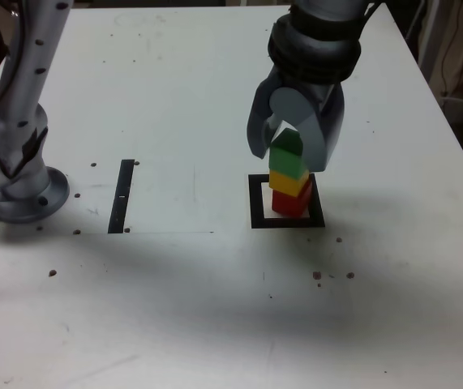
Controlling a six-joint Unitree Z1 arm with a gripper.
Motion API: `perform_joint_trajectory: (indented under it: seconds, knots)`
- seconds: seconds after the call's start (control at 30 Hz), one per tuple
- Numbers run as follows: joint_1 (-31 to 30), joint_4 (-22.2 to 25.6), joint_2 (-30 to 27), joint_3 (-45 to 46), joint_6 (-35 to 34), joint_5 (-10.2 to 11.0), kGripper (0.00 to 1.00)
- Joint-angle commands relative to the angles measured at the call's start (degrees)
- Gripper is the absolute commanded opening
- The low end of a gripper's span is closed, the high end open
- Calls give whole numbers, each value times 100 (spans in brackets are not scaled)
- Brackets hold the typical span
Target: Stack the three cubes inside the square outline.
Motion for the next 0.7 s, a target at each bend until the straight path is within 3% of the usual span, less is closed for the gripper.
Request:
perform_joint_trajectory:
  seconds: [0.0,0.27,0.67]
  knots:
    - [-4,65,35,-26,17,30,91]
    - [-5,116,-225,-145,25,102,98]
    - [-4,225,-1703,432,-73,-30,99]
